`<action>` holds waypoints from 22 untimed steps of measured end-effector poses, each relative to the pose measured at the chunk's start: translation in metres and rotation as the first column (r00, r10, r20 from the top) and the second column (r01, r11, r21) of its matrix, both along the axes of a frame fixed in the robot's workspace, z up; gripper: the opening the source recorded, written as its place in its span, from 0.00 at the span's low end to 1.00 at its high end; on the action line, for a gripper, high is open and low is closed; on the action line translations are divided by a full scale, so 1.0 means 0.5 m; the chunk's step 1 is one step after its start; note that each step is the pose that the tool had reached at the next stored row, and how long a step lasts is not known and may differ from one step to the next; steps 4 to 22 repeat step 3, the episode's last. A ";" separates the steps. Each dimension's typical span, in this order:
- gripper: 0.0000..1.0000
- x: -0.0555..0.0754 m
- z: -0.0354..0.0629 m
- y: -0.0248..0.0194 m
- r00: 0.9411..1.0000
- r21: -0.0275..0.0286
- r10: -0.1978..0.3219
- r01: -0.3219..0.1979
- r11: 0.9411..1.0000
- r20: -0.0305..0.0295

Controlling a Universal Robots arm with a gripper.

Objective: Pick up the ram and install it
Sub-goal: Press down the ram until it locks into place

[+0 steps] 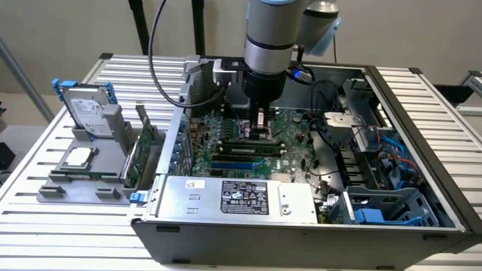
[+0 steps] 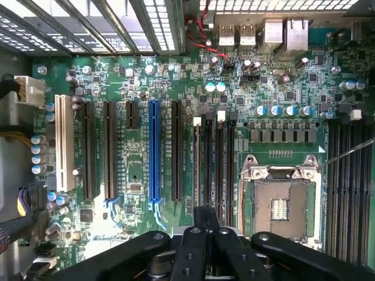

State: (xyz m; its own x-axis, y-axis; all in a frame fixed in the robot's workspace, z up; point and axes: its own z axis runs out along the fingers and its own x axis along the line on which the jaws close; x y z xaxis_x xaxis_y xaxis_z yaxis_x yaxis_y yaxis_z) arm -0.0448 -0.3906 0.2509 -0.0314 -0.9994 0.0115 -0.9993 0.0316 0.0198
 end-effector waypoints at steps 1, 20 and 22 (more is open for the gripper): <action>0.00 0.000 0.000 0.0000 1.000 0.000 0.000 0.000 1.000 0.000; 0.00 0.000 0.000 0.0000 1.000 0.000 0.000 0.000 1.000 0.000; 0.00 0.000 0.000 0.0000 1.000 0.000 0.000 0.000 1.000 0.000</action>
